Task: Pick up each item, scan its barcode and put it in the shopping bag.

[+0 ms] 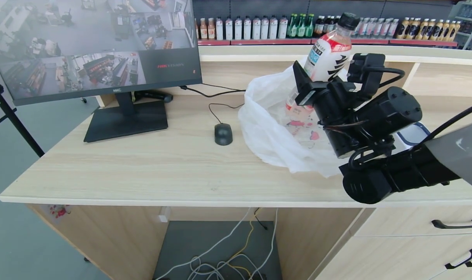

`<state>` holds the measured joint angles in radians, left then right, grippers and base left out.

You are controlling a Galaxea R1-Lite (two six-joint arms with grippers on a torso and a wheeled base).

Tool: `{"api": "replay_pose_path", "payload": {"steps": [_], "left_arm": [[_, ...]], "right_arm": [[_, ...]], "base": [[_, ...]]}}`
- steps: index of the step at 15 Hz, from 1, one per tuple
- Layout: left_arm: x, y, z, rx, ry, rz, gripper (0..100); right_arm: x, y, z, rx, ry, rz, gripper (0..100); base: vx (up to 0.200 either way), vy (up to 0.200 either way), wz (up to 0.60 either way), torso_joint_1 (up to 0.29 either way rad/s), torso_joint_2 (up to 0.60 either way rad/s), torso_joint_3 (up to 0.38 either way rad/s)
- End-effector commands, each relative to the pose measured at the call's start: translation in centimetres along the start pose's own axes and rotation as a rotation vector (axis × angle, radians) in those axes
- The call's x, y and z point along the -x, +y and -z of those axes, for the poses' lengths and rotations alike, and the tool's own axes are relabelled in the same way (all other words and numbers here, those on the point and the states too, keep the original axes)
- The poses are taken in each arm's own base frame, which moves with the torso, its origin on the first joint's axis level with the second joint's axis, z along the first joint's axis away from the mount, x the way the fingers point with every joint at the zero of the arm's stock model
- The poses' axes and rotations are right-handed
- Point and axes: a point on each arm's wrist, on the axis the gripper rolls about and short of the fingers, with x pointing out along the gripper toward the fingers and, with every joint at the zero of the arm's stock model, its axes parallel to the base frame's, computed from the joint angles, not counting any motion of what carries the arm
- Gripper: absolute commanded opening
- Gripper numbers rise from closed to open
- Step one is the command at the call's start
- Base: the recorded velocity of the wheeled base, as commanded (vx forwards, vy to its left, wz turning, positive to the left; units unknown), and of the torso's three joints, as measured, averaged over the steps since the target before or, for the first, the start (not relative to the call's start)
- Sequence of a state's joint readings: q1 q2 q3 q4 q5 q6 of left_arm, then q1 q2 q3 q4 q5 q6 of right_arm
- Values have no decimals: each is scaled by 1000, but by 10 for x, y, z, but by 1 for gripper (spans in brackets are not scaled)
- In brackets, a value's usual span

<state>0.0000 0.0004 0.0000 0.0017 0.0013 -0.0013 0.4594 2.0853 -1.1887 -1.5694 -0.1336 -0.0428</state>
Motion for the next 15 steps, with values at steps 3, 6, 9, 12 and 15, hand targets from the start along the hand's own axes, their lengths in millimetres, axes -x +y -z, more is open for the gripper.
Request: {"api": "replay_pose_path", "payload": {"steps": [3, 6, 9, 12, 15], "left_arm": [[0, 0, 0, 0, -1, 0, 100], [0, 0, 0, 0, -1, 0, 100], [0, 0, 0, 0, -1, 0, 100], [0, 0, 0, 0, -1, 0, 100], [0, 0, 0, 2, -1, 0, 100]], "right_arm": [[-15, 2, 18, 47, 75, -56, 0], [-30, 8, 13, 46, 118, -73, 0], [-27, 14, 34, 48, 215, -96, 0], [-28, 15, 58, 52, 248, -96, 0], [-26, 15, 66, 54, 276, -97, 0]], "base": [[0, 0, 0, 0, 0, 0], [0, 0, 0, 0, 0, 0], [0, 0, 0, 0, 0, 0], [0, 0, 0, 0, 0, 0], [0, 0, 0, 0, 0, 0]]}}
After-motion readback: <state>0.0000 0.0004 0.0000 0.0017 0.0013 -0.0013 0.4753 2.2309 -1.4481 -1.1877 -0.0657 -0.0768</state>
